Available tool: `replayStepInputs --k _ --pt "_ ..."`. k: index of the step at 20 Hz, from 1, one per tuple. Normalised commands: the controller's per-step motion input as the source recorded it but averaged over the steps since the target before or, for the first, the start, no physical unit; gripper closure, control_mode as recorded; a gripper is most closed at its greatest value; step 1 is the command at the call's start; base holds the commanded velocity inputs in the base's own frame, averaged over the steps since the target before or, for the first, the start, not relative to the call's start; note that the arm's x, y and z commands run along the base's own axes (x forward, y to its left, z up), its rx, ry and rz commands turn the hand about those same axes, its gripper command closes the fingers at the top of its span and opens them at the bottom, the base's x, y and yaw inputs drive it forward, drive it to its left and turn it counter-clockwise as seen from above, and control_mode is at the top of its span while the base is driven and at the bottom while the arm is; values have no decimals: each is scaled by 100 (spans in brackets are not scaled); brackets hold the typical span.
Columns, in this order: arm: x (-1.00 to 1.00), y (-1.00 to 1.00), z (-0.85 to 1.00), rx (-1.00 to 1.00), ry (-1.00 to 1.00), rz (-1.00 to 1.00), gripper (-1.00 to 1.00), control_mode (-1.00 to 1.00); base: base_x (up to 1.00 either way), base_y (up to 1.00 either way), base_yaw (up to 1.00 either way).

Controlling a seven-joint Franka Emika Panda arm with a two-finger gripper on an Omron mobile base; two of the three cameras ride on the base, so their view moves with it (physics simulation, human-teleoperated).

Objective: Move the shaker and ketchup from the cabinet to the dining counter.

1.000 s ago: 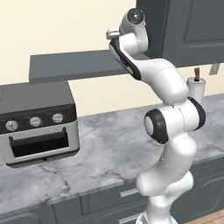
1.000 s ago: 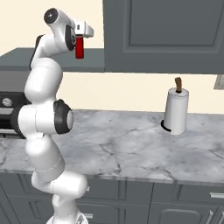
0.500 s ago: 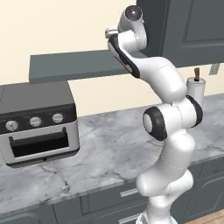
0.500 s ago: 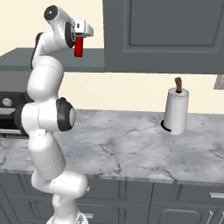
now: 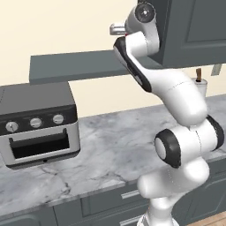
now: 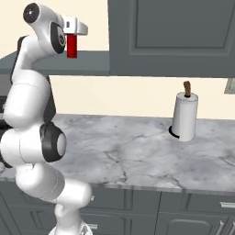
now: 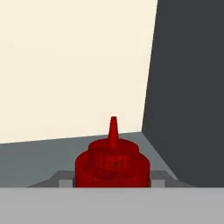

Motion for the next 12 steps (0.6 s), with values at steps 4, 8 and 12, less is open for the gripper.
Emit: replayStepInputs --k 4,8,12 --pt "-100 0 44 0 -5 5 100 -100 0 0 0" --pt "-100 0 44 0 0 11 100 -100 0 0 0" --pt "-100 0 14 0 0 11 100 -100 0 0 0"
